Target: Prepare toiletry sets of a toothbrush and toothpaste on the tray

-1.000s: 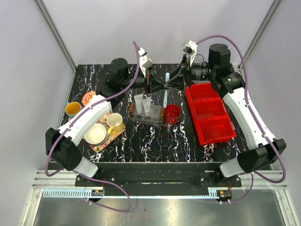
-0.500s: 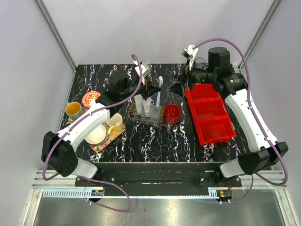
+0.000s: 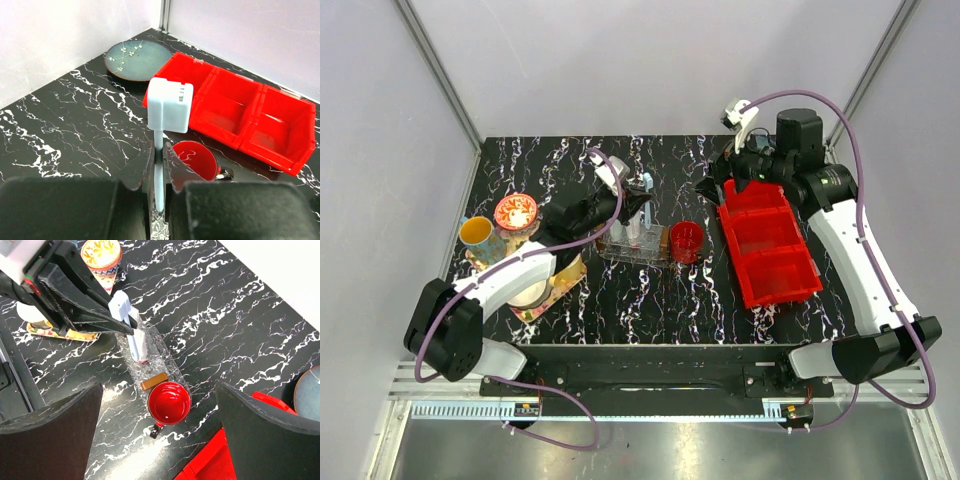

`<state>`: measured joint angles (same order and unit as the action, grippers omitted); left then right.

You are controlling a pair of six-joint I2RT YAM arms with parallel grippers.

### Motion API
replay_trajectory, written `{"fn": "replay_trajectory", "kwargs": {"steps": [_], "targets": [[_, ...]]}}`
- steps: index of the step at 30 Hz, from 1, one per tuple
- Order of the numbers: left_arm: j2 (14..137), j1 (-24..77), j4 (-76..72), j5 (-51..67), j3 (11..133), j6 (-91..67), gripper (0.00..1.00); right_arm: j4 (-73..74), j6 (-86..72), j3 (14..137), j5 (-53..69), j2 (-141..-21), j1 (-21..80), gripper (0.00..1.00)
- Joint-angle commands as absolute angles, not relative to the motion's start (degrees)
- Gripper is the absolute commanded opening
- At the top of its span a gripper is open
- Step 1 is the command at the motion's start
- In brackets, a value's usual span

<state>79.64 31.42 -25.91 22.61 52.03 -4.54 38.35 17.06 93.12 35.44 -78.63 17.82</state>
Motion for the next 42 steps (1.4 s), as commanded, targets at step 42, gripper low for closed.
{"fn": "replay_trajectory", "kwargs": {"steps": [42], "targets": [[88.50, 34.19, -60.64, 14.24, 37.88, -0.88, 0.00, 35.86, 17.31, 89.91, 37.71, -81.04, 16.35, 1.00]]}}
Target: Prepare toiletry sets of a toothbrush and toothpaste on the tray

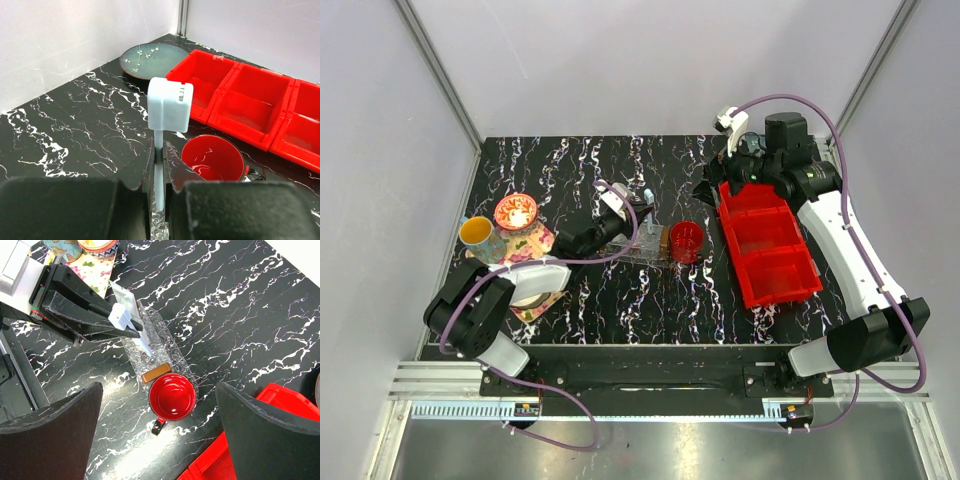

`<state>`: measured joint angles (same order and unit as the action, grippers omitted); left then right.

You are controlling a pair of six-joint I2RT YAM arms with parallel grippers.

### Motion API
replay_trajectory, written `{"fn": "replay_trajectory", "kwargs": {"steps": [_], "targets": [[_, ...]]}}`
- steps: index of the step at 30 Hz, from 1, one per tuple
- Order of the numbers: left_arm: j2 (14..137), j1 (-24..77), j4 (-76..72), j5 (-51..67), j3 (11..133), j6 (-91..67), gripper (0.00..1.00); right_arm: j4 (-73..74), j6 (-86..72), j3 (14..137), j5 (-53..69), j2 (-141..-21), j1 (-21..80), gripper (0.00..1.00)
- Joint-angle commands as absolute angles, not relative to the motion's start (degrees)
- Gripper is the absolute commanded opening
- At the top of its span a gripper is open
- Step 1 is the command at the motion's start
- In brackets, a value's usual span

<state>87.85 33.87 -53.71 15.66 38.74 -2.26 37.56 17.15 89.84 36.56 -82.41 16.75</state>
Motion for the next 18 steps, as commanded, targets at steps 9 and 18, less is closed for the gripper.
{"fn": "replay_trajectory", "kwargs": {"steps": [9, 18], "targets": [[90.79, 34.63, -63.01, 13.54, 37.27, -0.35, 0.00, 35.95, 17.40, 89.30, 37.79, -80.77, 16.35, 1.00], [91.41, 34.80, -63.28, 13.62, 37.18, -0.35, 0.00, 35.86, 17.58, 88.86, 37.71, -80.60, 16.35, 1.00]]}}
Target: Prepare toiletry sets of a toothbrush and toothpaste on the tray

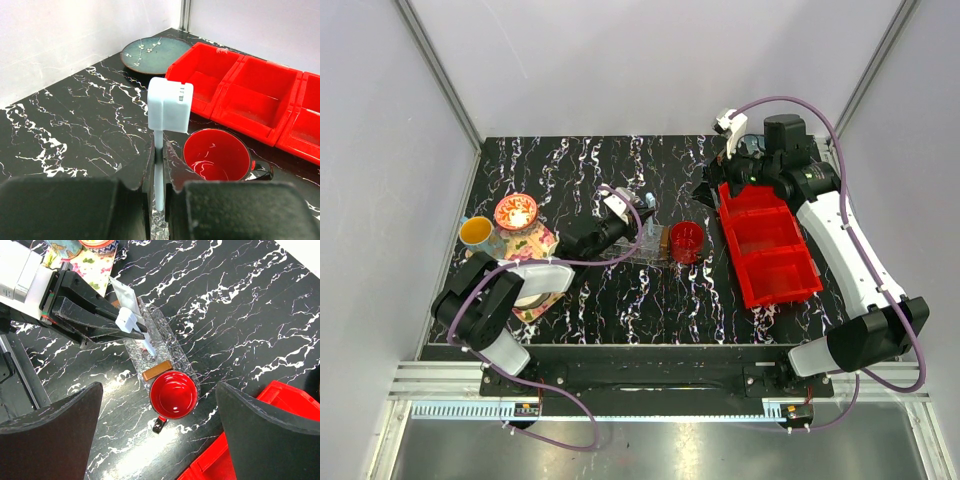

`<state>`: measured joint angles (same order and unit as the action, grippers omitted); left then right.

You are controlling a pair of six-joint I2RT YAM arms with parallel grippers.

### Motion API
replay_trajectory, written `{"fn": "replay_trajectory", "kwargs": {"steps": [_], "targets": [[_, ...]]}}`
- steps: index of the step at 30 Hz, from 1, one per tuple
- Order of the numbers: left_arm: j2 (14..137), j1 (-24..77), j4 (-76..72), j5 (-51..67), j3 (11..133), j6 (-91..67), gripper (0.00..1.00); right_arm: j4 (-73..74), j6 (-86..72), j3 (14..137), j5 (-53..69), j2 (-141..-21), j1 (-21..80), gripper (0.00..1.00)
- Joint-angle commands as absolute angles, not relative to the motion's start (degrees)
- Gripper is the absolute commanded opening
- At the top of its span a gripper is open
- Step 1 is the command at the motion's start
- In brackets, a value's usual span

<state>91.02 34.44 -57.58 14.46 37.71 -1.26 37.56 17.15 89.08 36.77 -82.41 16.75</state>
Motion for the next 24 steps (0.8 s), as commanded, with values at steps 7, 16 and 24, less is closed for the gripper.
{"fn": "replay_trajectory", "kwargs": {"steps": [7, 16, 24], "targets": [[91.85, 35.16, -63.28, 13.45, 37.00, 0.95, 0.00, 35.77, 17.67, 88.68, 37.71, -80.77, 16.35, 1.00], [92.37, 35.42, -63.11, 12.83, 36.56, 0.97, 0.00, 35.68, 17.84, 88.15, 37.44, -80.51, 16.43, 1.00], [92.99, 35.51, -63.54, 12.83, 36.56, 0.70, 0.00, 35.77, 18.02, 87.80, 37.35, -80.42, 16.35, 1.00]]}}
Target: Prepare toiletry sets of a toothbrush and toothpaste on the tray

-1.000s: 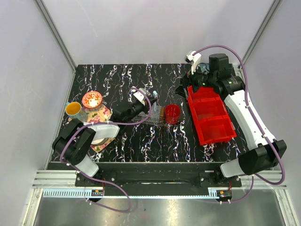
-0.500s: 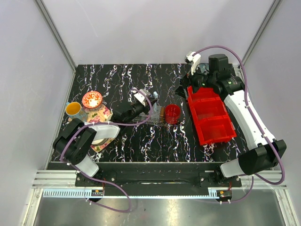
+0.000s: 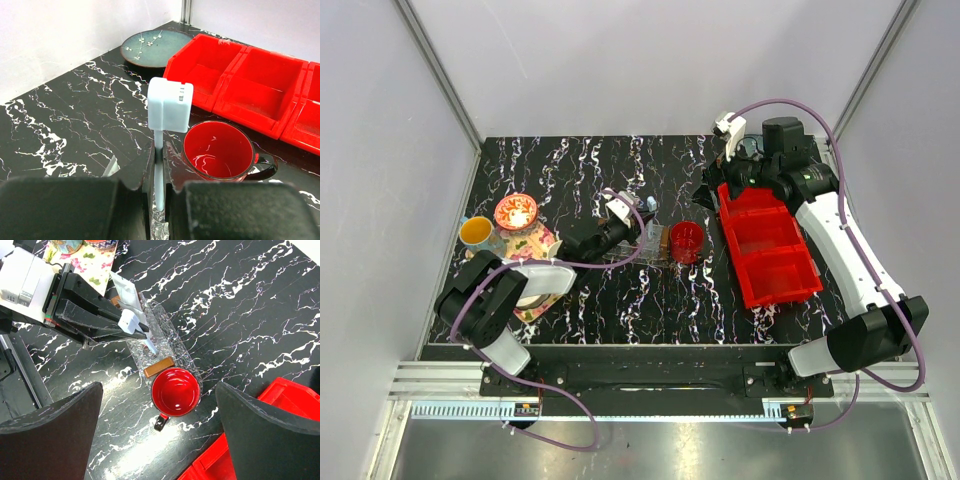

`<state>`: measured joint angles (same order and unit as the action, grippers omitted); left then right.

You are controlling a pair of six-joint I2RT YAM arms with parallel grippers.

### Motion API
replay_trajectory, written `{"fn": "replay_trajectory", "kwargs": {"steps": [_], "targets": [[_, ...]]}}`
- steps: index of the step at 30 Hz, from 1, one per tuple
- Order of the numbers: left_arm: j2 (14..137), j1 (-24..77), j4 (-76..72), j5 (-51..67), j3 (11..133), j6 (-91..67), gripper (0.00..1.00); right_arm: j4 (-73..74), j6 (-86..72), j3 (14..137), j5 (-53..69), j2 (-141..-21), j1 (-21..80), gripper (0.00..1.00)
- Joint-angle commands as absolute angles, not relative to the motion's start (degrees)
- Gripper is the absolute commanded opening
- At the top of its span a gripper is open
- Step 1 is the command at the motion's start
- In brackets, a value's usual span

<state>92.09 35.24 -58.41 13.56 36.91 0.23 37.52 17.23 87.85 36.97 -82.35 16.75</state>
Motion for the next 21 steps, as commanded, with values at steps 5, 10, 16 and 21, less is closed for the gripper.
{"fn": "replay_trajectory", "kwargs": {"steps": [5, 10, 16, 21], "targets": [[93.34, 35.51, -63.63, 12.74, 36.39, 0.26, 0.00, 35.68, 18.11, 87.63, 37.35, -80.25, 16.35, 1.00], [93.87, 35.51, -63.63, 12.92, 36.56, 0.26, 0.00, 35.68, 18.19, 87.63, 37.44, -80.42, 16.44, 1.00], [94.57, 35.51, -63.81, 12.83, 36.39, 0.18, 0.00, 35.77, 18.28, 87.28, 37.27, -80.16, 16.35, 1.00], [95.01, 35.51, -63.72, 13.18, 36.39, 0.18, 0.00, 35.68, 18.37, 87.36, 37.35, -80.25, 16.35, 1.00]]}}
